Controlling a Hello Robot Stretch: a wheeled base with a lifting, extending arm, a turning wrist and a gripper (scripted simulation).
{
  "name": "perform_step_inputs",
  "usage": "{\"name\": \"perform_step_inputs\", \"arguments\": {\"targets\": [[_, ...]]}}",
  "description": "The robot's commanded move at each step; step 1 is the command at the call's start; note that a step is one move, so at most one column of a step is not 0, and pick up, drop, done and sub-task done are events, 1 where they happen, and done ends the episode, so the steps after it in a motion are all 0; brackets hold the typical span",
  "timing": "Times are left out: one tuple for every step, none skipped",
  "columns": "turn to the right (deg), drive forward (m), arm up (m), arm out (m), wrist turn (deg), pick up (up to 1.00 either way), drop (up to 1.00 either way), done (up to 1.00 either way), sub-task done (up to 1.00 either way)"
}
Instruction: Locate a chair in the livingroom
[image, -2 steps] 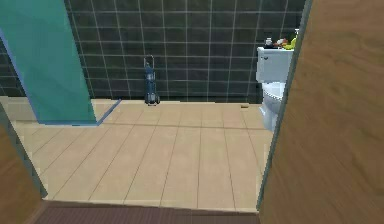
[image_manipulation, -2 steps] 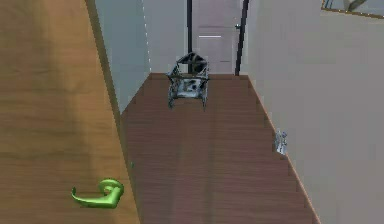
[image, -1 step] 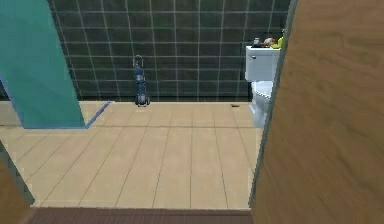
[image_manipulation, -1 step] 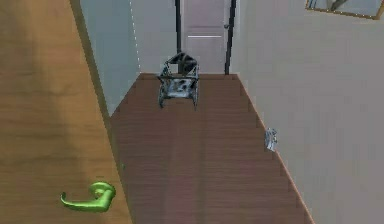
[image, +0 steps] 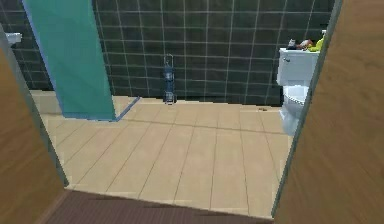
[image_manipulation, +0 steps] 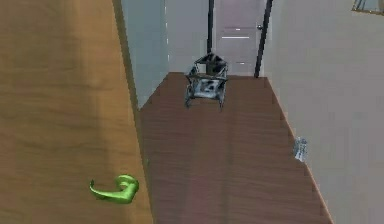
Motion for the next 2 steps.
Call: {"name": "perform_step_inputs", "arguments": {"targets": [[-3.0, 0.0, 0.0, 0.0, 0.0, 0.0, 0.0, 0.0, 0.0], [0.0, 1.0, 0.0, 0.0, 0.0, 0.0, 0.0, 0.0, 0.0]]}}
